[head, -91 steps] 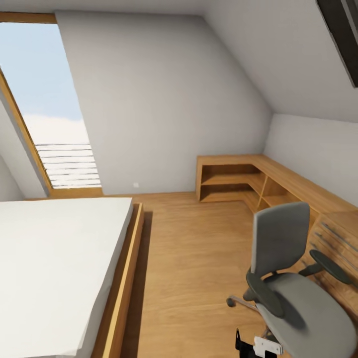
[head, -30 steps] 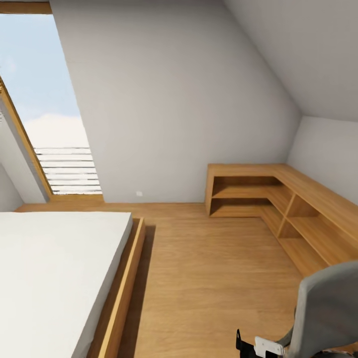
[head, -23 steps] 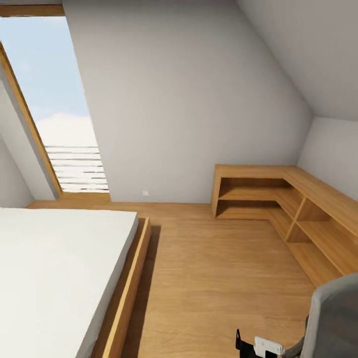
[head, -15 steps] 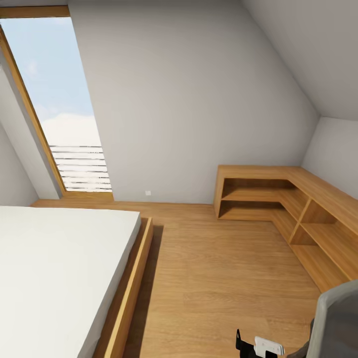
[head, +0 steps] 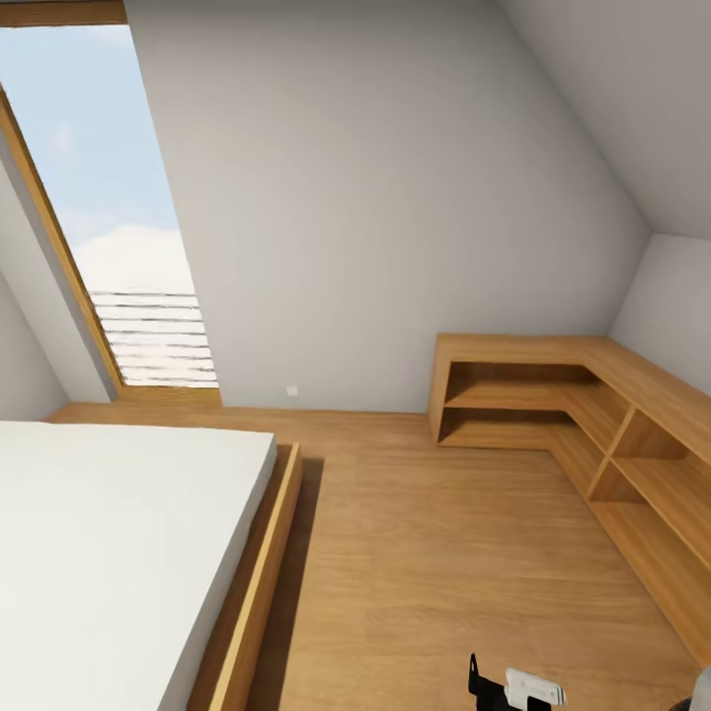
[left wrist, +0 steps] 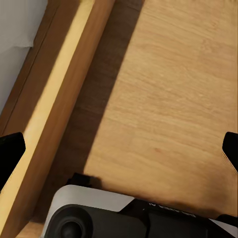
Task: In the bedroom, organize the workspace by keeping the computer under the desk, ensuring the monitor is on the desk, placing the keyboard on the desk next to the monitor, placing the mouse on the desk next to the keyboard, moving the folder from the swivel chair onto the desk next to the mouse, stacking the notebook on top of the folder with the pen on top of the notebook, and positioning the swivel chair next to the desk.
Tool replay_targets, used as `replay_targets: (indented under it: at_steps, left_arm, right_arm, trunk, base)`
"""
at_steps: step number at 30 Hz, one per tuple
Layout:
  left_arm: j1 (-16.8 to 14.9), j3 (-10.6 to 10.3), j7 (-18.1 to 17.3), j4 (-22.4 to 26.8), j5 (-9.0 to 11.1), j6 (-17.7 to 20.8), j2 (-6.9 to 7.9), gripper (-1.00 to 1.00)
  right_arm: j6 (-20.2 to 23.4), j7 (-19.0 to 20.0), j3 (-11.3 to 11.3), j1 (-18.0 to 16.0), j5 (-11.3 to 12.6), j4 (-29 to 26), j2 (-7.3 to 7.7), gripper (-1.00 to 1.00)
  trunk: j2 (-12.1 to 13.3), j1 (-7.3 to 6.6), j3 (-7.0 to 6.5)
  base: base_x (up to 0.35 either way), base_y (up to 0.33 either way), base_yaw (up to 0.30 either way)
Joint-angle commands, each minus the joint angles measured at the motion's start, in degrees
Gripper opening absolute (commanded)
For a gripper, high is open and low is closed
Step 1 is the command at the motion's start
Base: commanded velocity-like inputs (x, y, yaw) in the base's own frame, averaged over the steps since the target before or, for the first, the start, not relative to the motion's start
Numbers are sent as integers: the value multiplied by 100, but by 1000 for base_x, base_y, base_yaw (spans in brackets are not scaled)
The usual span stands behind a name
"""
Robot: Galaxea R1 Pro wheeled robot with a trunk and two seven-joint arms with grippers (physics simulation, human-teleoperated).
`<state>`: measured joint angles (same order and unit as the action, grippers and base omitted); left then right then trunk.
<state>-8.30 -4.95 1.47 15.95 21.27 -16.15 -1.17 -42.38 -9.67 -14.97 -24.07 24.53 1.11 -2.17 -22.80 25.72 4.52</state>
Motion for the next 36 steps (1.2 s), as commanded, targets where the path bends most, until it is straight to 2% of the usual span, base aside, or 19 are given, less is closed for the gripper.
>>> replay_targets:
  at_steps: [1,36]
  left_arm:
    - [-5,-49,15,-4,53,-24,3,100]
    - [-5,-50,11,-4,53,-22,3,100]
  right_arm:
    - [-18,-34,-49,-8,17,12,-3,100]
    - [-16,-34,-49,-6,-1,12,-7,100]
  trunk:
    - [-12,7,12]
    - [-12,7,12]
  base:
    - [332,0,0]
    - [333,0,-25]
